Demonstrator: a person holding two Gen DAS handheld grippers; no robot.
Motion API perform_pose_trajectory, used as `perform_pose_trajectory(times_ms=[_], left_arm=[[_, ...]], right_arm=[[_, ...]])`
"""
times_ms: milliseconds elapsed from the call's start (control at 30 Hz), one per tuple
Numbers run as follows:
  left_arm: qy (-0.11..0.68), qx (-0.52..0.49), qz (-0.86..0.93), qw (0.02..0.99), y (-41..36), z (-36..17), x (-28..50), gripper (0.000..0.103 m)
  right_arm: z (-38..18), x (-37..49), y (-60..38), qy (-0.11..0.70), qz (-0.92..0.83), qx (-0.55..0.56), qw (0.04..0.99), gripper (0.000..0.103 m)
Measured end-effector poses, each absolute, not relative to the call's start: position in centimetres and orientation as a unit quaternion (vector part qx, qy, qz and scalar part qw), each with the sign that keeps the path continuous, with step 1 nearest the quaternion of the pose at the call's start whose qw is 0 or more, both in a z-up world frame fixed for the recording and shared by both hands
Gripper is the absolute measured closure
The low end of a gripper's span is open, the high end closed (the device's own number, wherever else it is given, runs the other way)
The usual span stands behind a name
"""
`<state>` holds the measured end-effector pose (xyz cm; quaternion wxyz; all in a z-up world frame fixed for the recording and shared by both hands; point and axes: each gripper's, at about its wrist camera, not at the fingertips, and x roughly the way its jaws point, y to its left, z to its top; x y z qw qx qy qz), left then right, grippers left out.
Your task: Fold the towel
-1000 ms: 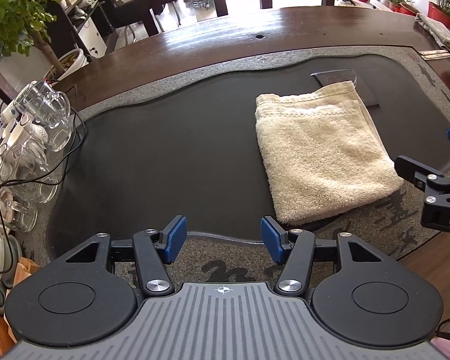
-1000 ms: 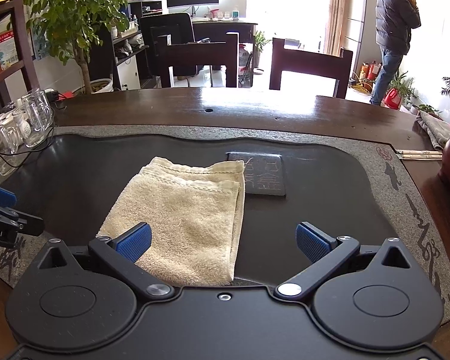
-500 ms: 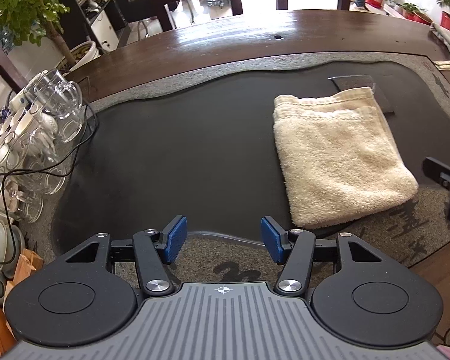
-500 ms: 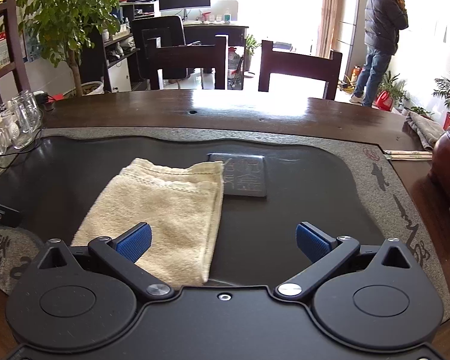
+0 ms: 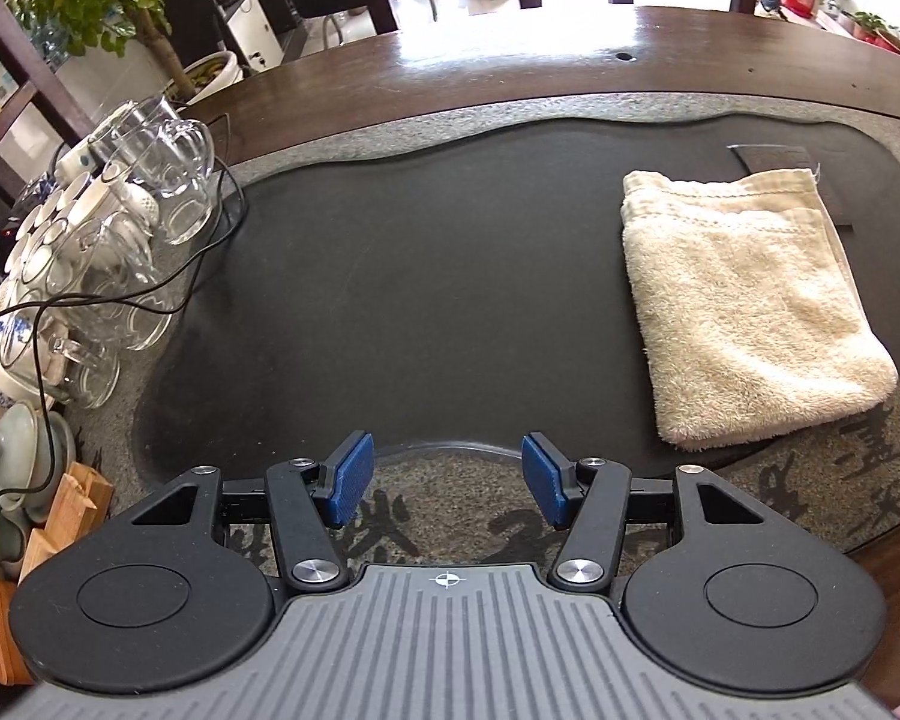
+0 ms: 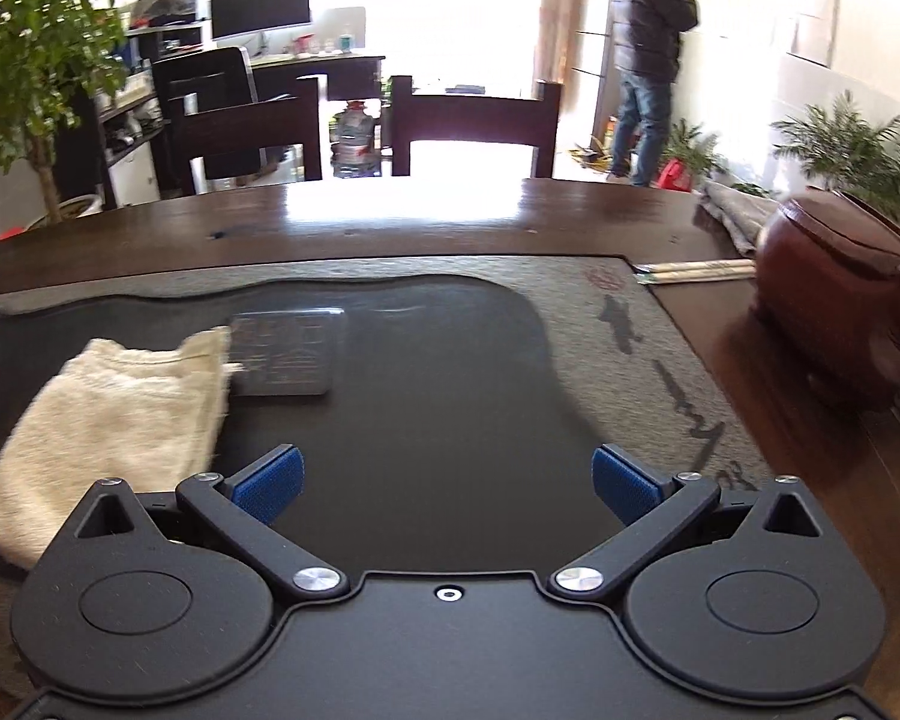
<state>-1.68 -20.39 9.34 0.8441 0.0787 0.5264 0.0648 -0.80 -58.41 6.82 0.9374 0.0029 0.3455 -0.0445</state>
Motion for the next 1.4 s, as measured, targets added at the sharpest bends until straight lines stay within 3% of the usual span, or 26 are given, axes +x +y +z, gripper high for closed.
perform_pose_trajectory(times_ms=[300,1400], left_arm=[[0.511,0.073,0.070,0.854,-20.6,11.1,-1.8,0.047],[0.481,0.018,0.136,0.866,-20.1,16.9,-2.1,0.047]], right_arm=[[4.4,1.2,-64.9,0.343,-0.087,0.012,0.935,0.000],[0.6,5.1,-68.2,0.349,-0.045,0.021,0.936,0.000]])
